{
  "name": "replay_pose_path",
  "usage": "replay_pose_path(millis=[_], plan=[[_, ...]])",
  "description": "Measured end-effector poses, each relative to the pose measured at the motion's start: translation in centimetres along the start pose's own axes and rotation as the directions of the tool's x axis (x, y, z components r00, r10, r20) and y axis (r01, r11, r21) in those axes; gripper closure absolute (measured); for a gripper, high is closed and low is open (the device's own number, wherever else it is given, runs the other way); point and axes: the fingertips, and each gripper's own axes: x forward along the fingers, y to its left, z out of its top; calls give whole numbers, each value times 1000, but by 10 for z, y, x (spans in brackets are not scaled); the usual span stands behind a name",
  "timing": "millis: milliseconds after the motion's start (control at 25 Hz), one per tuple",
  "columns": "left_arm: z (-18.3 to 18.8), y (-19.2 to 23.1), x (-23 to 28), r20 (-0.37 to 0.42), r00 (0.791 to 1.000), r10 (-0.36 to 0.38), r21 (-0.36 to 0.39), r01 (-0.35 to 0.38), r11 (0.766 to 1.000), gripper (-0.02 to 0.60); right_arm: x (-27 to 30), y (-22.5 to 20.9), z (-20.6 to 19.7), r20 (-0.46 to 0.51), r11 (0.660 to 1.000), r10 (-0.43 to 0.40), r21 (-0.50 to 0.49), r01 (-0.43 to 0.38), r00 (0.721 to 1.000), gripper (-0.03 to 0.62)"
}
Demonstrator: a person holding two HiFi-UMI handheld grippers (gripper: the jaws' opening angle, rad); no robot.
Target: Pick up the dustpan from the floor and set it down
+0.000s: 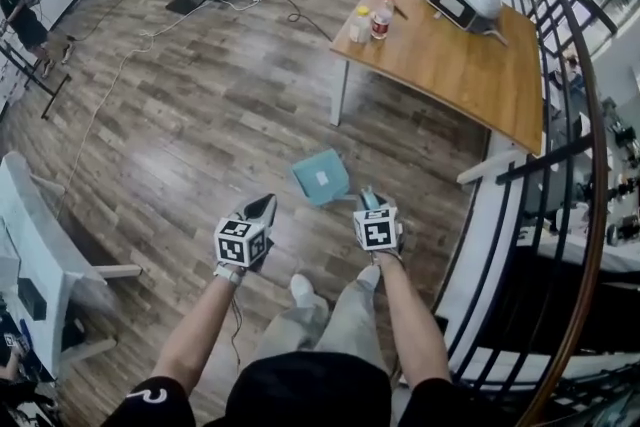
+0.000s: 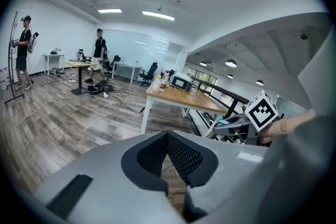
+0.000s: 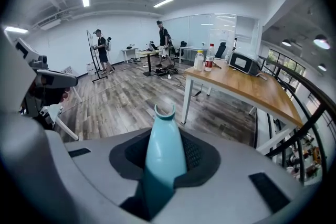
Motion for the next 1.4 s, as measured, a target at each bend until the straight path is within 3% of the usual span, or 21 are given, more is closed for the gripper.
replay_pose_path(millis=[240, 720, 880, 1400], plan=[[-55, 11, 18, -67, 998, -4, -12, 3, 1000, 584, 33, -4, -55, -43, 999, -23, 29, 24, 999, 505], [-117, 24, 42, -138, 990, -8, -72, -2, 997, 584, 93, -1, -129, -110, 998, -51, 28, 54, 993, 505], [-130, 26, 48, -154, 988, -7, -77, -5, 997, 584, 106, -2, -146, -118, 997, -70, 26, 73, 991, 505], [-148, 39, 58, -185, 983, 2, -81, -17, 997, 584, 128, 14, -185, -179, 998, -16, 63, 28, 984, 505]])
